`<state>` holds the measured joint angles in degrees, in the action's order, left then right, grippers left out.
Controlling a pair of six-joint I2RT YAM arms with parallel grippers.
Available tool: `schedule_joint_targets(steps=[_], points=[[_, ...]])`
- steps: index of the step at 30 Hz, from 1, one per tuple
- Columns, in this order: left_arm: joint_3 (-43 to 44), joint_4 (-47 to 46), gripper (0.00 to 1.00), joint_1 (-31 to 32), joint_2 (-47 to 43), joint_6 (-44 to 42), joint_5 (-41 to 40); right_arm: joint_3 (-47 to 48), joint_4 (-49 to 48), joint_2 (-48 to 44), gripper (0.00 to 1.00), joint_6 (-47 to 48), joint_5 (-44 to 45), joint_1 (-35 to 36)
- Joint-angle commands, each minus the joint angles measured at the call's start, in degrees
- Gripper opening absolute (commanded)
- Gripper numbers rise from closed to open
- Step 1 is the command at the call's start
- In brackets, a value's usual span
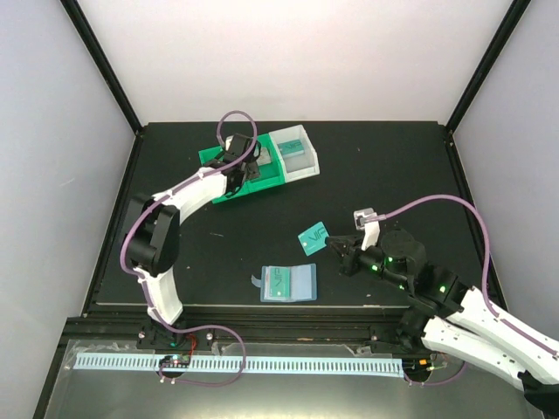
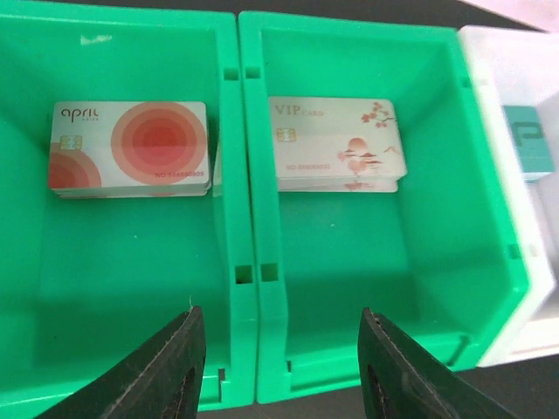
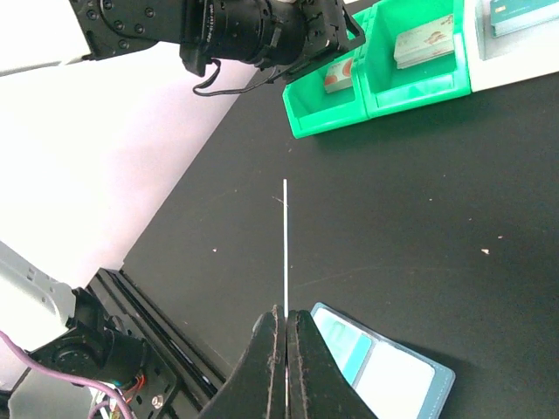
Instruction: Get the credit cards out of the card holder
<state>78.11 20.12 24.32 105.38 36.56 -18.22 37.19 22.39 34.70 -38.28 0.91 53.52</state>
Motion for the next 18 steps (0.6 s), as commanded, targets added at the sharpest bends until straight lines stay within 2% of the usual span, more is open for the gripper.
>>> schedule_joint_targets(steps=[1,14,18], points=[[2.6,1.5,0.50,-1.2,2.4,-1.2,-1.3,0.0,0.2,-0.4,0.01,1.0,-0.5,-0.3],[5.6,-0.8,0.51,-3.2,9.1,-2.4,4.8,-1.8,3.2,-3.4,0.01,0.7,0.6,-0.3],[6.1,0.6,0.46,-3.7,9.2,-2.0,4.9,-2.0,4.2,-3.8,0.01,0.1,1.2,-0.3]])
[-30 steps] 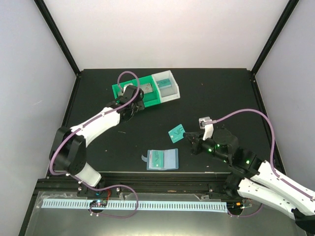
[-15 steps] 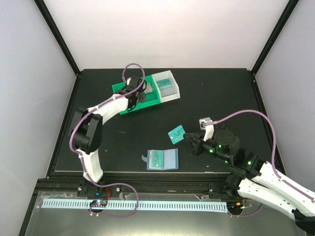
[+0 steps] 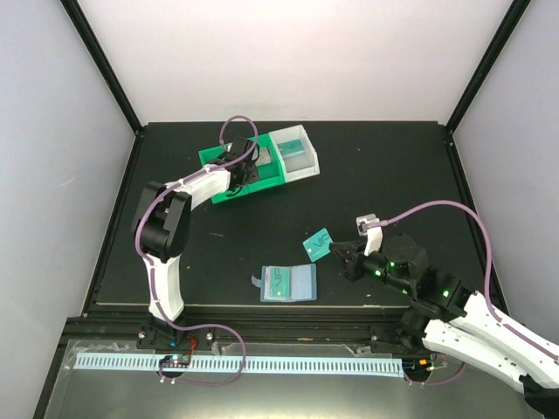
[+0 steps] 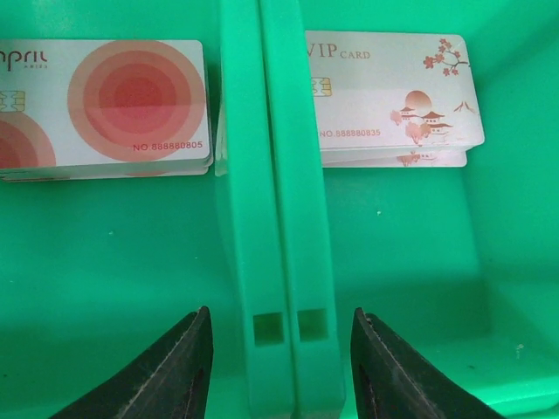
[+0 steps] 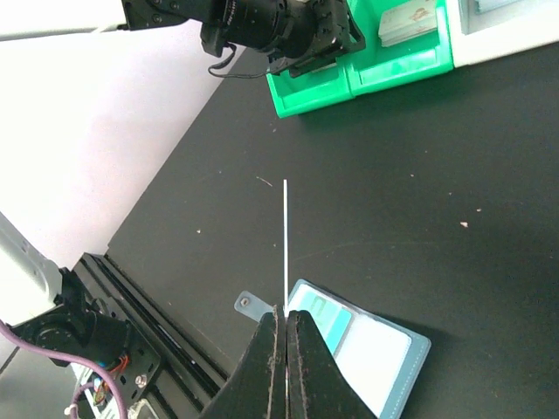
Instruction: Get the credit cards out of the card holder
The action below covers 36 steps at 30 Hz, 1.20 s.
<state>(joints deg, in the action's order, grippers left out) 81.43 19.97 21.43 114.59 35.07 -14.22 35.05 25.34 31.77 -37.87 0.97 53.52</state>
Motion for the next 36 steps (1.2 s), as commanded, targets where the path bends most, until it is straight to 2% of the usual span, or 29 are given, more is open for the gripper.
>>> schedule_joint_targets(steps=[1,16,22,25,28,36], points=[[2.6,1.0,0.43,-0.8,-0.4,-0.5,0.9,0.0,1.3,-1.1,0.01,-0.5,1.3,-0.3],[-4.8,3.9,0.13,-0.8,-9.7,0.1,4.2,-0.1,3.3,-3.6,0.01,-2.1,2.7,-0.3],[-9.9,3.6,0.12,-0.1,-13.3,1.4,5.5,-0.7,3.2,-4.7,0.01,-2.9,3.9,-0.3],[-14.0,3.1,0.12,1.0,-15.8,2.9,6.0,-1.8,3.8,-4.9,0.01,-3.5,9.5,-0.3],[-17.6,2.9,0.12,2.5,-18.3,4.5,6.0,-1.8,2.6,-5.1,0.01,-3.3,11.6,-0.3],[-24.4,2.7,0.13,6.3,-22.1,7.6,6.4,1.7,-0.1,0.1,0.01,-1.5,13.7,-0.3]])
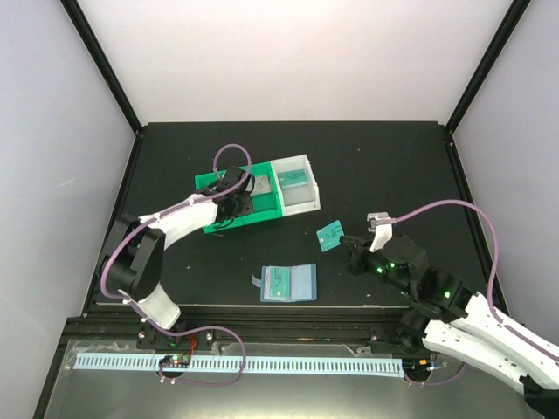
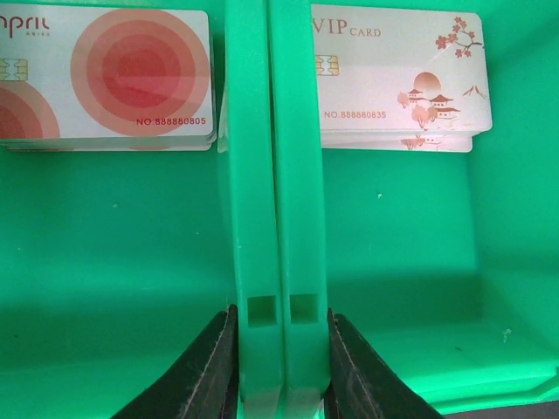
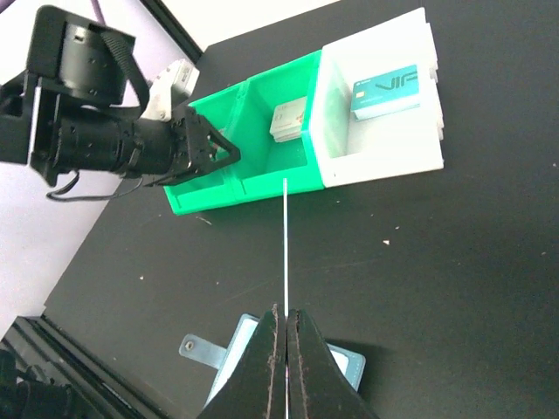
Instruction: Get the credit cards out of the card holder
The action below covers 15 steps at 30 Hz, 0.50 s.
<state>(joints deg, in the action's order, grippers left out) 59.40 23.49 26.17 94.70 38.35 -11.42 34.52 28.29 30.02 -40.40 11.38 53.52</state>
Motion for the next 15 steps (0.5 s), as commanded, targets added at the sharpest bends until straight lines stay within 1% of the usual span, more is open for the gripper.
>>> schedule_joint_targets(steps=[1,5,7,10,15], points=[[-3.4,-1.3,0.14,2.0,-2.8,4.8,3.4,2.0,-3.6,2.4,0.01,0.8,3.6,-0.3],[-5.9,-2.7,0.18,2.6,-3.6,6.6,5.0,-0.3,-8.0,3.5,0.01,-0.3,6.0,-0.3],[-6.9,-3.6,0.23,2.9,-4.0,7.1,6.8,-0.1,-10.1,5.0,0.01,-0.2,6.4,-0.3],[-7.5,-3.7,0.31,3.5,-5.4,7.1,8.1,3.0,-10.5,8.7,0.01,1.2,5.8,-0.3],[-8.5,-3.1,0.52,3.6,-11.2,6.4,9.0,6.2,-13.0,13.6,0.01,2.9,6.5,-0.7]])
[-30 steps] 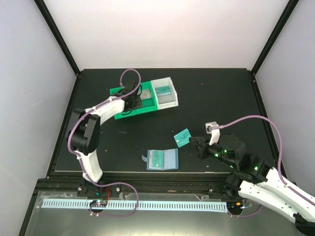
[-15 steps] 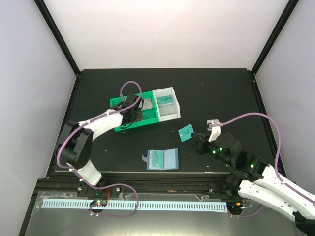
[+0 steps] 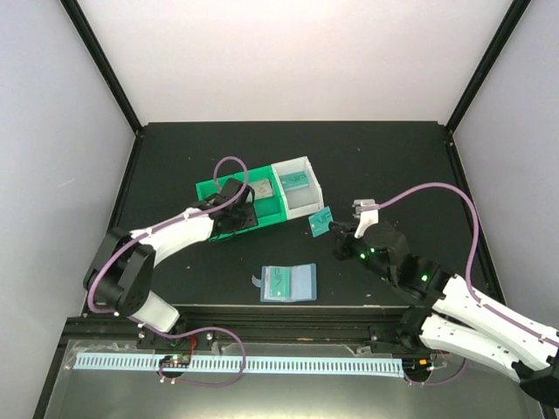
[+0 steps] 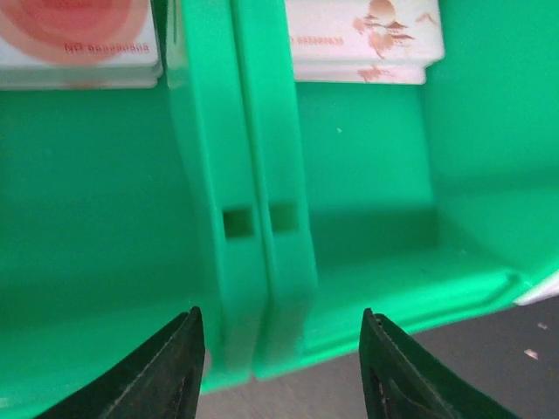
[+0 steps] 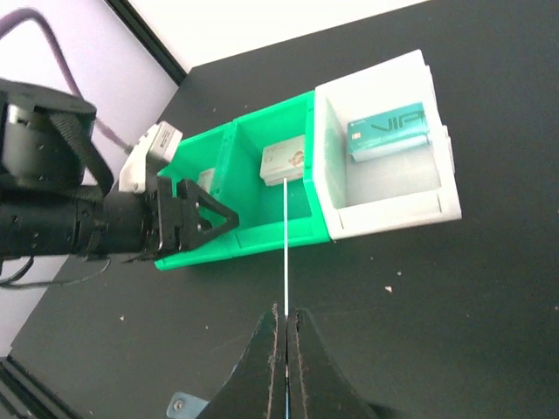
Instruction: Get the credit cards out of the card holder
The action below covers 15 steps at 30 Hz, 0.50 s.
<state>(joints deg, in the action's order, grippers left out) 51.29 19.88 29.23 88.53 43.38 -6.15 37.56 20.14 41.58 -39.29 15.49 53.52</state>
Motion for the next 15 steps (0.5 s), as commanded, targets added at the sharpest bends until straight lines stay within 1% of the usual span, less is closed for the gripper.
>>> schedule_joint_targets(steps=[1,4,6,7,9,10,15], points=[[-0.7,1.0,0.56,0.5,-6.6,1.2,3.7,3.7,-5.6,3.1,0.01,1.9,2.2,-1.2],[-2.3,1.7,0.69,0.5,-12.4,0.7,3.5,5.1,-8.3,7.1,0.01,2.1,0.5,-3.4],[-3.7,2.0,0.76,0.5,-17.9,0.1,3.7,6.2,-9.9,9.9,0.01,2.4,-2.2,-5.5],[-4.4,2.1,0.81,0.5,-20.4,-0.2,4.2,6.8,-10.7,11.4,0.01,2.5,-3.7,-6.6],[-5.7,2.7,0.94,0.5,-24.6,-1.4,5.8,8.0,-12.5,14.3,0.01,3.0,-6.1,-9.0],[-6.3,3.0,0.99,0.5,-26.7,-2.3,6.6,8.7,-13.1,15.7,0.01,3.3,-7.1,-10.1],[-9.5,6.2,0.99,0.5,-34.9,-5.8,13.1,11.5,-16.9,22.9,0.01,5.8,-7.6,-13.4]])
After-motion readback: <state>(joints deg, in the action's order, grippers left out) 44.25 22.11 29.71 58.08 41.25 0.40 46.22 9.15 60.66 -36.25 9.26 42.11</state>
